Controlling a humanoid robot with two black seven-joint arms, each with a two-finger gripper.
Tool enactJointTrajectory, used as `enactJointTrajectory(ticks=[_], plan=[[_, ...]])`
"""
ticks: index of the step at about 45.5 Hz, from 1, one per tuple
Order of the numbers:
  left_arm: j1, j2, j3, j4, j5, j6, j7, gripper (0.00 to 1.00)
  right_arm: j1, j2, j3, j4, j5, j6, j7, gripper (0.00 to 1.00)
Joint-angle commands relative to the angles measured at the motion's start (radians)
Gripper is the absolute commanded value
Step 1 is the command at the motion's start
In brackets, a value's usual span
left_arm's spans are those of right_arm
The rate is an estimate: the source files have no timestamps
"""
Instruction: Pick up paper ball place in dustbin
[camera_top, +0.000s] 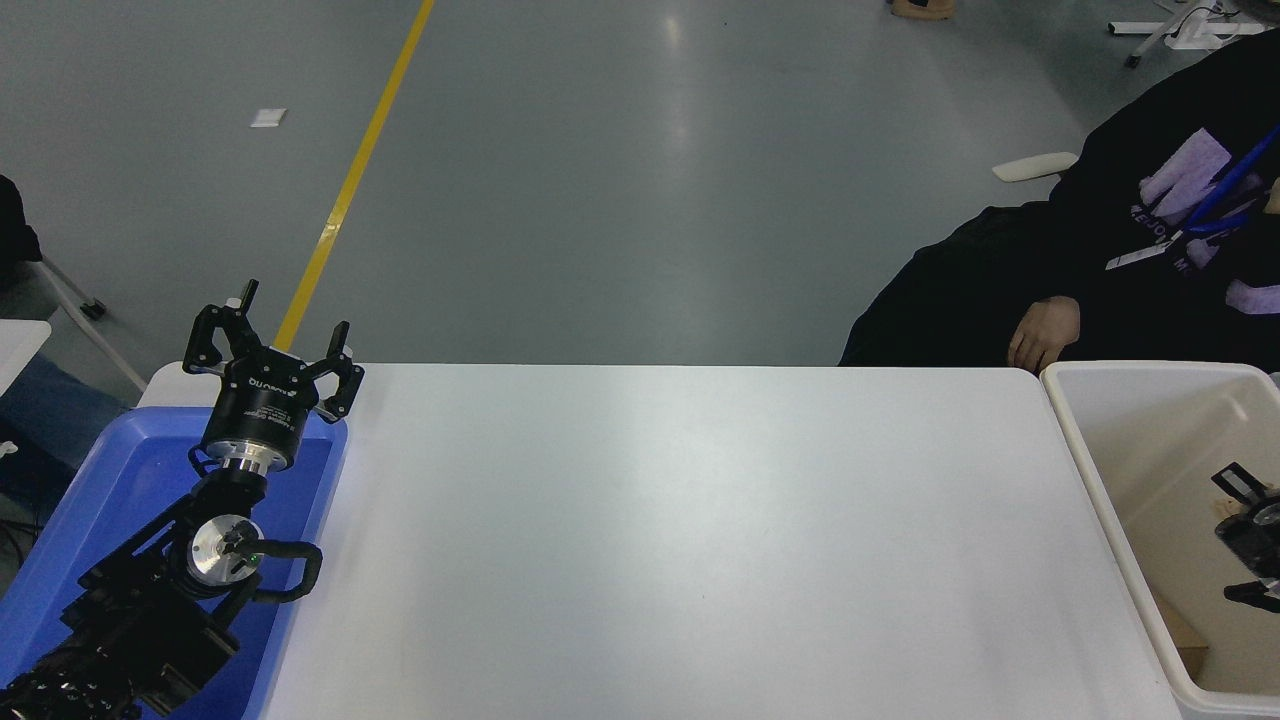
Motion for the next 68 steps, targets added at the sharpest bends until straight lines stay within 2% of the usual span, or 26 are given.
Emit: enactJointTrajectory(ticks=[1, 4, 7, 11, 13, 23, 28, 34, 38, 48, 52, 60, 68], plan=[[0.0, 0.0, 0.0, 0.0, 0.0, 0.0, 0.0, 0.98, -0.013, 0.011, 0.003, -0.012, -0.001, -0.001, 0.0, 0.0], [0.0, 0.0, -0.001, 0.0, 0.0, 0.0, 0.0, 0.98, -0.012, 0.011, 0.003, -0.012, -0.001, -0.004, 0.0, 0.18], [0.0, 0.0, 0.0, 0.0, 0.0, 0.0, 0.0, 0.98, -0.012, 0.01, 0.003, -0.014, -0.001, -0.013, 0.0, 0.29], [0.0, 0.0, -0.001, 0.0, 0.0, 0.0, 0.0, 0.98, -0.013, 0.01, 0.003, -0.012, -0.001, -0.034, 0.0, 0.5], [0.0, 0.0, -0.001, 0.0, 0.0, -0.001, 0.0, 0.98, -0.013, 0.007, 0.005, -0.011, 0.001, -0.047, 0.0, 0.56], [0.0, 0.0, -0.001, 0.0, 0.0, 0.0, 0.0, 0.98, -0.012, 0.004, 0.005, -0.007, 0.001, -0.07, 0.0, 0.6], [0.0, 0.0, -0.001, 0.0, 0.0, 0.0, 0.0, 0.98, -0.012, 0.002, 0.005, -0.007, 0.001, -0.07, 0.0, 0.67], [0.0, 0.0, -0.001, 0.0, -0.002, 0.0, 0.0, 0.98, -0.007, 0.001, 0.011, 0.003, 0.001, -0.07, 0.0, 0.68], [0.0, 0.0, -0.001, 0.0, -0.002, 0.0, 0.0, 0.98, 0.002, 0.001, 0.015, 0.006, 0.004, -0.07, 0.0, 0.81], [0.0, 0.0, -0.001, 0.0, 0.0, 0.0, 0.0, 0.98, 0.034, -0.021, 0.017, 0.068, 0.004, -0.067, 0.0, 0.9], [0.0, 0.0, 0.0, 0.0, 0.0, 0.0, 0.0, 0.98, 0.089, -0.08, 0.005, 0.184, 0.004, -0.058, 0.0, 1.0], [0.0, 0.0, 0.0, 0.0, 0.0, 0.0, 0.0, 0.98, 0.269, -0.258, -0.122, 0.61, 0.004, -0.042, 0.0, 1.0], [-0.002, 0.0, 0.002, 0.0, 0.0, 0.0, 0.001, 0.98, 0.614, -0.286, -0.469, 0.932, 0.005, -0.019, 0.0, 1.0]])
